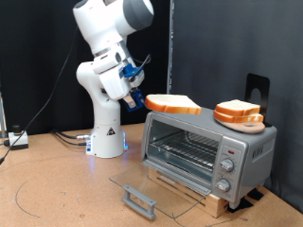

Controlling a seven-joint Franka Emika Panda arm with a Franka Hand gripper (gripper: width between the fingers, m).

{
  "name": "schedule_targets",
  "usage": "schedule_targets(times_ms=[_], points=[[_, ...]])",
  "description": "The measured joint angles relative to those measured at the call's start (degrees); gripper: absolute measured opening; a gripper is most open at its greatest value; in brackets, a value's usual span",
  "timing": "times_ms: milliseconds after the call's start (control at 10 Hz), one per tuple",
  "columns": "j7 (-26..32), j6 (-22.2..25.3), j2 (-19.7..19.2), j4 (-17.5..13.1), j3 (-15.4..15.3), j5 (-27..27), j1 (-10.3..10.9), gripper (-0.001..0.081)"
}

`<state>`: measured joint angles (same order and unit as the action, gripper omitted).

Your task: Make a piece of toast with the oven

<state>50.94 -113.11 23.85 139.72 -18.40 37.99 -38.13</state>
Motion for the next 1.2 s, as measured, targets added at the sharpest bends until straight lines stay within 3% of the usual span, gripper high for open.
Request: schedule_targets(times_ms=[200, 300, 700, 1000, 1200], points=[[0.6, 3.1, -4.2, -4.2, 0.9, -3.5, -1.4, 0.0395], [0.6, 2.6, -4.1, -3.9, 0.8, -3.3, -1.4, 0.0395], [18.8, 0.0, -3.0, 2.3, 3.3, -4.4, -1.7, 0.0395], [23.2, -6.6, -3.9, 6.3, 3.3, -9.7, -2.5, 0.0395], [23.4, -8.8, -5.6, 7.4, 2.6, -11.6, -2.5, 0.0395]])
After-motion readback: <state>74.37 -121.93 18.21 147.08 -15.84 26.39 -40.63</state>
